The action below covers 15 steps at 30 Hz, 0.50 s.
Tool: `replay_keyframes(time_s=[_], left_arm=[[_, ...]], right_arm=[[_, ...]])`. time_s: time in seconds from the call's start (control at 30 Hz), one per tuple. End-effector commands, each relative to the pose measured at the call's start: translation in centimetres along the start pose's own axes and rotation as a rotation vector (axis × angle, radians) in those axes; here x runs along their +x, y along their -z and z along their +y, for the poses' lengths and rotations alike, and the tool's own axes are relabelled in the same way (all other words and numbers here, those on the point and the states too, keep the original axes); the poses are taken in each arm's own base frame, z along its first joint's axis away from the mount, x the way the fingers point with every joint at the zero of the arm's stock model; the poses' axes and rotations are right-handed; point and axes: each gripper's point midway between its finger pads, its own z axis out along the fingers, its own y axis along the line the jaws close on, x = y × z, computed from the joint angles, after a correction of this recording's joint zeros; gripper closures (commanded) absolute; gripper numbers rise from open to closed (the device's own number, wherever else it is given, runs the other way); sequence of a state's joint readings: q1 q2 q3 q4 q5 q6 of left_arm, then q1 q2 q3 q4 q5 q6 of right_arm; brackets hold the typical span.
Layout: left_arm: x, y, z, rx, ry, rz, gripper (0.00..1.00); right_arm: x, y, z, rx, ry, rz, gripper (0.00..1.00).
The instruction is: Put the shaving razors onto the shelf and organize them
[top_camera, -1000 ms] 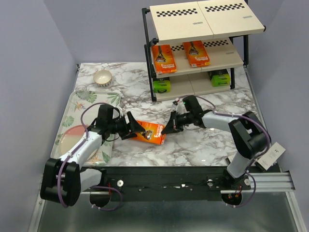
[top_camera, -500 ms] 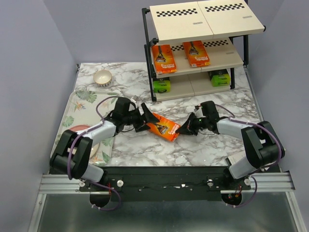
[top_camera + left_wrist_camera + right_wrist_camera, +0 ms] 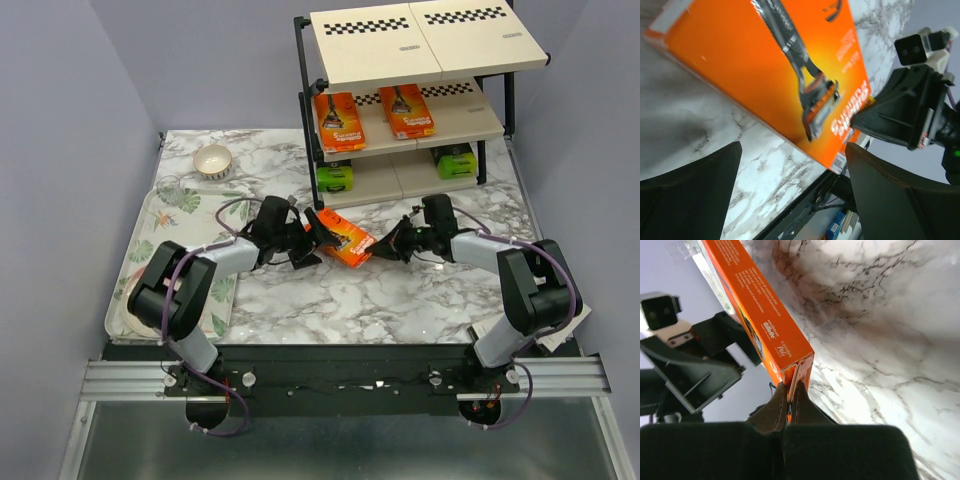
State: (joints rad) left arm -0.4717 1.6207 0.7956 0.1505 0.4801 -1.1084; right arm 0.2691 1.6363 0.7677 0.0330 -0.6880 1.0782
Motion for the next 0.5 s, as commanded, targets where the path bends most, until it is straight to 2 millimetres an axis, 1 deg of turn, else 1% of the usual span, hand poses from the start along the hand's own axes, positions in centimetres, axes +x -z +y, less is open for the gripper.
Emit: replay_keyframes(time_s=[0.0, 0.07, 0.13, 0.2, 0.23, 0.27, 0.3, 0.33, 0.37, 0.4, 0.43, 0.47], left_arm=[[-1.0, -1.8, 0.6, 0.002, 0.036, -0.029, 0.05], [-0.7, -2.3, 0.8, 0.016, 0.075, -0.007, 0.05], [-0.8, -2.7, 0.4, 0.062, 0.081, -0.005, 0.05], [-1.1, -2.7, 0.4, 0.081, 0.099, -0.002, 0.08], [-1.5, -2.7, -0.1, 0.11, 0.085, -0.008, 0.1], [-1.6, -2.5, -0.5, 0.128, 0.077, -0.006, 0.15], [-1.9, -2.3, -0.8, 0.142, 0.073, -0.004, 0.18], [-2.0, -1.9, -1.5, 0.168, 0.053, -0.005, 0.24], [-2.0, -1.6, -1.9, 0.189, 0.035, -0.002, 0.35], [-2.1, -1.4, -2.2, 0.207, 0.021, -0.004, 0.37], [-2.1, -0.8, -2.8, 0.234, 0.0, -0.001, 0.39], [-2.0, -0.6, -2.6, 0.238, -0.002, 0.005, 0.44]], right_arm=[[2.4, 0.1, 0.5, -0.011, -0.058, 0.09, 0.99], [3.2, 0.0, 0.1, 0.003, -0.076, 0.101, 0.99], [3.4, -0.1, 0.1, 0.002, -0.082, 0.105, 0.99], [3.2, -0.2, 0.2, 0.006, -0.077, 0.103, 1.0], [3.1, -0.3, 0.3, 0.006, -0.059, 0.103, 1.0], [3.2, -0.3, 0.0, 0.026, -0.072, 0.109, 0.99], [3.0, -0.4, 0.2, 0.024, -0.065, 0.107, 0.97], [3.1, -0.5, -0.1, 0.035, -0.055, 0.112, 0.86], [3.0, -0.6, -0.3, 0.043, -0.054, 0.108, 0.77], [3.1, -0.5, -0.4, 0.038, -0.049, 0.111, 0.68], [3.2, -0.6, -0.4, 0.02, -0.027, 0.118, 0.56], [3.2, -0.6, -0.2, -0.004, -0.004, 0.12, 0.51]])
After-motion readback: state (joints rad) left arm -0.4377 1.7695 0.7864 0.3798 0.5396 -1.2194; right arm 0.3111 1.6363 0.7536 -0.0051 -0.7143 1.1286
